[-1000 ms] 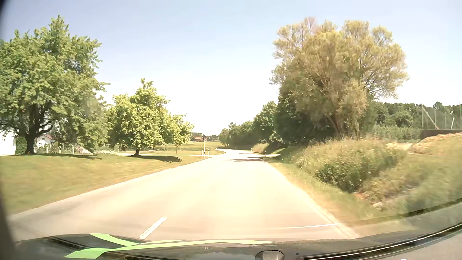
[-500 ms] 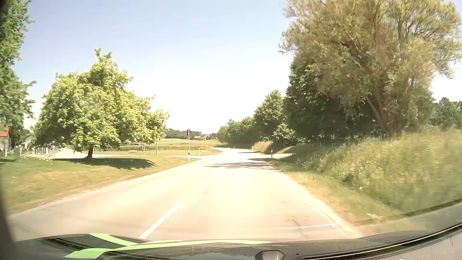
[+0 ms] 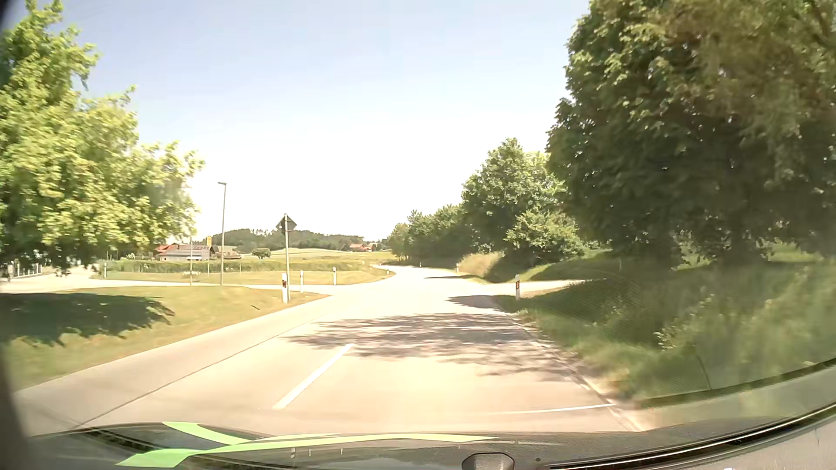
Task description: Follow the waypoints while adhering to traffic rules and regulations
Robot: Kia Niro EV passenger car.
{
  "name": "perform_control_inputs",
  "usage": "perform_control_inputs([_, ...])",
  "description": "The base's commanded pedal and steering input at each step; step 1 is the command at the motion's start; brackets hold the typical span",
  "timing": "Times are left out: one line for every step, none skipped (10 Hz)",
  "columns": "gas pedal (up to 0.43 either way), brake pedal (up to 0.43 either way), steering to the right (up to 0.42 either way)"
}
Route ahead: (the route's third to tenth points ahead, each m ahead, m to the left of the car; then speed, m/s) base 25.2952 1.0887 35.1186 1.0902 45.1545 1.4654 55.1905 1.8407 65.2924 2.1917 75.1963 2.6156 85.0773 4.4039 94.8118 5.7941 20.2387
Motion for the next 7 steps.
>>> perform_control_inputs([0.000,0.000,0.000])
perform_control_inputs([0.000,0.000,0.000])
perform_control_inputs([0.000,0.000,0.000])
perform_control_inputs([0.000,0.000,0.000])
perform_control_inputs([0.000,0.000,0.000])
perform_control_inputs([0.000,0.000,0.000])
perform_control_inputs([0.047,0.000,-0.001])
